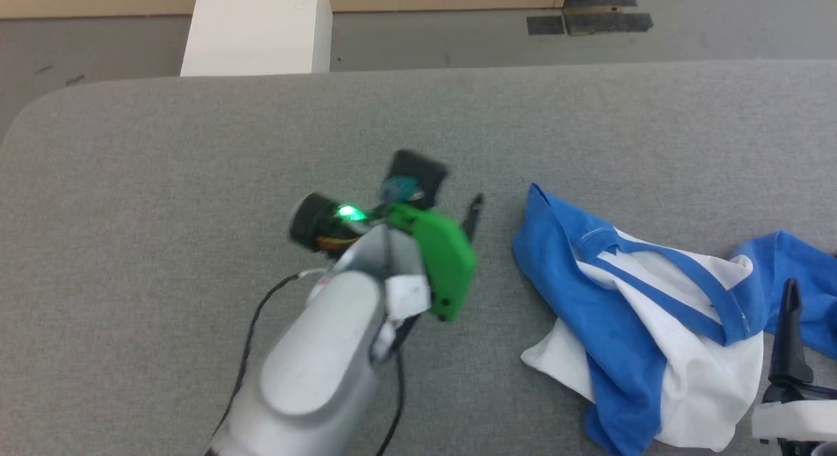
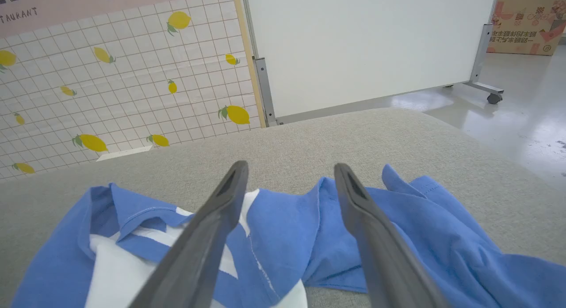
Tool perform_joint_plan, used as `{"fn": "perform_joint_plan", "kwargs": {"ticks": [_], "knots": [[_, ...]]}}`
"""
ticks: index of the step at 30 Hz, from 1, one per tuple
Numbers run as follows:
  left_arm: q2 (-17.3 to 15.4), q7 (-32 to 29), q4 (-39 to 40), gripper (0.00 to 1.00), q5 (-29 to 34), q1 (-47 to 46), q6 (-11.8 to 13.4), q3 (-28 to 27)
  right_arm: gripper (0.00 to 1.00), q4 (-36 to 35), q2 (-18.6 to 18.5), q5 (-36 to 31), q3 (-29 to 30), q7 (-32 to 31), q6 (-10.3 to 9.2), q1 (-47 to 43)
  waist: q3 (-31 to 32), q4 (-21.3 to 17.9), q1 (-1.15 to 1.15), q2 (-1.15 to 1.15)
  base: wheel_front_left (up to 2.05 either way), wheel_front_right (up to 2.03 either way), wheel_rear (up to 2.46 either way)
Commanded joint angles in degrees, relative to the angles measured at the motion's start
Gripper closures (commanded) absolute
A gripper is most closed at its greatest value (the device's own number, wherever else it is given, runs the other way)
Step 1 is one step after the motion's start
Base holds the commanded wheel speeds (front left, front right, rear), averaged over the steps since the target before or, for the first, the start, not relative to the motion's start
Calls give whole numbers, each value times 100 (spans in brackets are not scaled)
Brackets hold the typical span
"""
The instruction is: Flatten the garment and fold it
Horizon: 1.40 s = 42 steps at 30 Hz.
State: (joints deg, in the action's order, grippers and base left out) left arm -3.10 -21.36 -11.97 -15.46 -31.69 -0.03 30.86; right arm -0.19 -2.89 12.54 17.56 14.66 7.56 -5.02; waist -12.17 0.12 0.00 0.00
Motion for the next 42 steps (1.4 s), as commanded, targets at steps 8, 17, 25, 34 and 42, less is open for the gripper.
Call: {"fn": "perform_joint_plan", "kwargs": {"ticks": [8, 17, 25, 34, 42], "knots": [[21, -562, -573, 0, -1157, -918, 720, 1410, 0, 49, 1, -28, -131, 33, -8, 237, -356, -141, 0, 0, 0, 0, 0], [22, -357, -1123, 0, -2305, -1163, 1185, 2334, 0, 129, 1, 22, -192, 33, -8, 358, -527, -431, 0, 0, 0, 0, 0], [22, -137, -1642, 100, -2803, -1280, 1363, 2814, 0, 182, 2, 67, -234, 33, -8, 421, -586, -581, 0, 0, 0, 0, 0], [22, 491, -1670, 100, -3380, -1374, 1266, 2778, 0, 235, 2, -5, -138, 33, -8, 322, -300, -438, 0, 0, 0, 0, 0], [-987, 980, -577, 100, -3753, -825, 1480, 1984, 0, 198, 2, -74, -19, 34, -8, 65, 19, -235, 0, 0, 0, 0, 0]]}}
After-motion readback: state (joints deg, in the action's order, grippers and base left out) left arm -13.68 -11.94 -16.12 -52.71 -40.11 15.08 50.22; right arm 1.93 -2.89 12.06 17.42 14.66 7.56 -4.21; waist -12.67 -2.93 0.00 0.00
